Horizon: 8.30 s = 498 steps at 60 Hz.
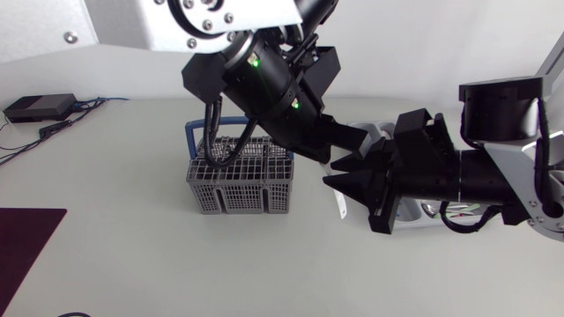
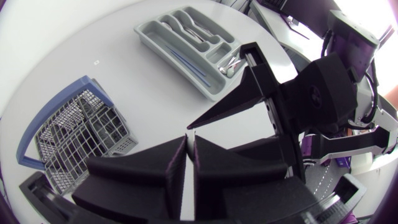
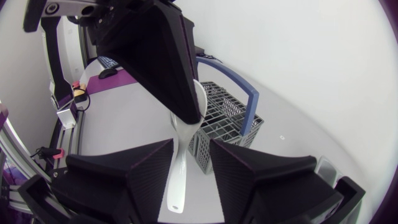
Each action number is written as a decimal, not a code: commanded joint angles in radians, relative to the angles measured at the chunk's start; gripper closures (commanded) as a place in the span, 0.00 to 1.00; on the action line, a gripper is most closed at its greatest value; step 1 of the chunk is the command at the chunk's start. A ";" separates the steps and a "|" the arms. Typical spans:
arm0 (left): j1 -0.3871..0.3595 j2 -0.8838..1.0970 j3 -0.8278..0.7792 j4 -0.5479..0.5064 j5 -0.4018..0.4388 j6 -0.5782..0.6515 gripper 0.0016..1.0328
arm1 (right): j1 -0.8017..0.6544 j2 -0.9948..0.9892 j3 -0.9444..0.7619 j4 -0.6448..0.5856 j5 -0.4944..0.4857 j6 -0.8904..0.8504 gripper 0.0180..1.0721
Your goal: Unload the cutlery basket into the drawer organizer.
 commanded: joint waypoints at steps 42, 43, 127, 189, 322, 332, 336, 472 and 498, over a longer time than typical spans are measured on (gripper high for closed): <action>0.017 0.017 0.043 -0.009 0.008 -0.045 0.77 | 0.042 0.003 0.027 -0.082 -0.005 0.012 0.94; 0.020 0.017 0.043 -0.007 0.008 -0.050 0.69 | 0.042 0.000 0.027 -0.088 -0.005 0.007 0.94; 0.075 -0.207 -0.273 0.123 -0.374 0.113 0.07 | -0.807 0.596 0.520 -1.116 -0.082 -1.331 0.94; 0.094 -0.261 -0.368 0.212 -0.374 0.136 0.07 | -0.825 0.938 0.664 -0.837 0.270 -1.415 0.44; 0.769 -0.061 -0.684 0.688 -0.089 0.277 0.07 | -0.043 0.805 0.518 0.096 0.265 0.013 0.10; 0.727 -0.061 -0.681 0.688 -0.089 0.266 0.07 | -0.029 0.796 0.507 0.096 0.265 0.019 0.10; 0.709 -0.063 -0.681 0.686 -0.089 0.262 0.07 | -0.020 0.774 0.492 0.094 0.263 0.019 0.10; 0.836 -0.607 -0.946 0.623 -0.027 0.305 0.04 | -0.245 -0.077 -0.057 0.113 0.478 0.013 0.05; 0.821 -0.864 -1.035 0.554 -0.030 0.288 0.04 | -0.326 -0.487 -0.200 0.027 0.523 0.010 0.05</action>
